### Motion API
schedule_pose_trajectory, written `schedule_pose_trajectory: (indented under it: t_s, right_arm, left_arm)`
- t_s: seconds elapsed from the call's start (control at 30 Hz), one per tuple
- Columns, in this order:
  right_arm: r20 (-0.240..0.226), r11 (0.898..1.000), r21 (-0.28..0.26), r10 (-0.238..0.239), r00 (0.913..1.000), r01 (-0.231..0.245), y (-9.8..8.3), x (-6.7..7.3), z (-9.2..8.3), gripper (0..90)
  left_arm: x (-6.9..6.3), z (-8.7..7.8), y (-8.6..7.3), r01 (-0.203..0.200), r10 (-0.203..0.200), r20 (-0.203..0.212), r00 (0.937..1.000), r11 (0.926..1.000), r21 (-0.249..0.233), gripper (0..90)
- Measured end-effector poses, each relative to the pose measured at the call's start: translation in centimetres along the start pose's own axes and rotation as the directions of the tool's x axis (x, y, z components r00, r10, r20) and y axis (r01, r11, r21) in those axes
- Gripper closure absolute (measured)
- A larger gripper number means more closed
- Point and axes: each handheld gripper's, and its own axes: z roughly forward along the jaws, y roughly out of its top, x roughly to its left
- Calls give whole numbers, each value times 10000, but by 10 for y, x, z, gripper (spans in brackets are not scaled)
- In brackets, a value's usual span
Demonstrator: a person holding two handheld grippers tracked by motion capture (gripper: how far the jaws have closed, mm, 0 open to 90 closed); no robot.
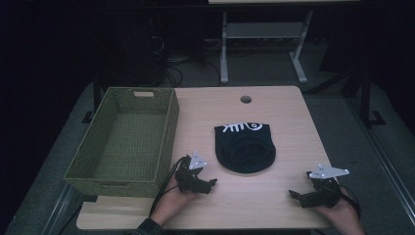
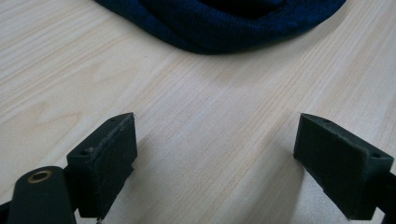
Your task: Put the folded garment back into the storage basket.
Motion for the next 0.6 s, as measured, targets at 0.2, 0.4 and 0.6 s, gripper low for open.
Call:
schedule_pose_trajectory:
  t_s: [0.2, 0.4, 0.6]
  right_arm:
    - [-142, 10000, -12, -63, 9999, 63, 4, -2, -2, 196]
    - [-303, 9995, -292, -121, 9995, 112, 17, -5, -4, 411]
    - [-588, 9988, -490, -68, 9982, 39, 30, -10, -2, 610]
  left_arm:
    - [0, 0, 0, -7, 7, 2, 10000, 10000, 7, 123]
    - [0, 0, 0, -1, 1, -1, 10000, 10000, 3, 123]
    - [0, 0, 0, -57, 57, -1, 10000, 10000, 48, 123]
